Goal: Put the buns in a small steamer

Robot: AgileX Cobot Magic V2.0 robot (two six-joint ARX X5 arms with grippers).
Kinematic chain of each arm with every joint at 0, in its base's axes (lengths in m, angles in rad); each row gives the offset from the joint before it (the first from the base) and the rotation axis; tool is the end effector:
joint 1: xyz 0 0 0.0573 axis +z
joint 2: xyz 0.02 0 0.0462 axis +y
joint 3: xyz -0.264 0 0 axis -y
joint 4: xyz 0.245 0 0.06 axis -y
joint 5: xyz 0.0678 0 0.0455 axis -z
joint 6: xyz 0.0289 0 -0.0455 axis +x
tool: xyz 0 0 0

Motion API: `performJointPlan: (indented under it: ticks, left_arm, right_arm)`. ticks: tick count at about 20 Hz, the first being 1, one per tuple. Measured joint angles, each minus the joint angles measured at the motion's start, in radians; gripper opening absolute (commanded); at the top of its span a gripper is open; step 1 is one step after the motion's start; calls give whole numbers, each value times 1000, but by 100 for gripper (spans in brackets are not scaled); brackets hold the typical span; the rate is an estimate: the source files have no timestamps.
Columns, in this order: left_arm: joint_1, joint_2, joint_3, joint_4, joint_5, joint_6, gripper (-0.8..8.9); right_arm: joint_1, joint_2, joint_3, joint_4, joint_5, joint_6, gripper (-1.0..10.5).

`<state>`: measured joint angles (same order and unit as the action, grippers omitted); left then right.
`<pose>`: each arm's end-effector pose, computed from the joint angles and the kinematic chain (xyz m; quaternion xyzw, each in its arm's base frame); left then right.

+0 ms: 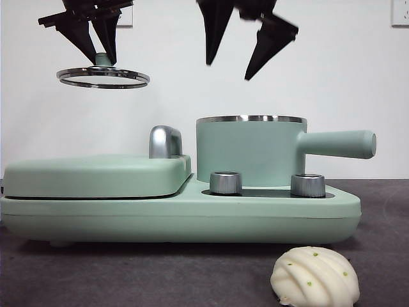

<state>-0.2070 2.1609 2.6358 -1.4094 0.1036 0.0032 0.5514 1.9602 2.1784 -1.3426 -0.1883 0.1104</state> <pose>0.4053 -0.0882 0.4106 0.0247 0.4496 -0.1388 0.8820 0.3276 0.2078 0.3726 -0.0526 0.5404 0.2764 0.7930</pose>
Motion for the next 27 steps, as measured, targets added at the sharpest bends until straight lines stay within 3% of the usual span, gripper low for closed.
performJointPlan:
  ticks: [7,9,11,16,22,27]
  left_arm:
    - [0,0,0,0,0,0,118]
    - [0,0,0,0,0,0,118]
    - [0,0,0,0,0,0,118]
    - [0,0,0,0,0,-1,118]
    - [0,0,0,0,0,-10,118]
    - [0,0,0,0,0,-16,118]
  right_arm:
    - [140,-415,-471,0,6,24,440]
    - [193,-483,-596,0,32,48,520]
    - [263,-524,-728,8,61,91,528]
    - [407,-562,-1040,277,61,201,528]
    - [409,-561,-1334,571,111,258,527]
    - [390,-561,-1411,716,119,264,457]
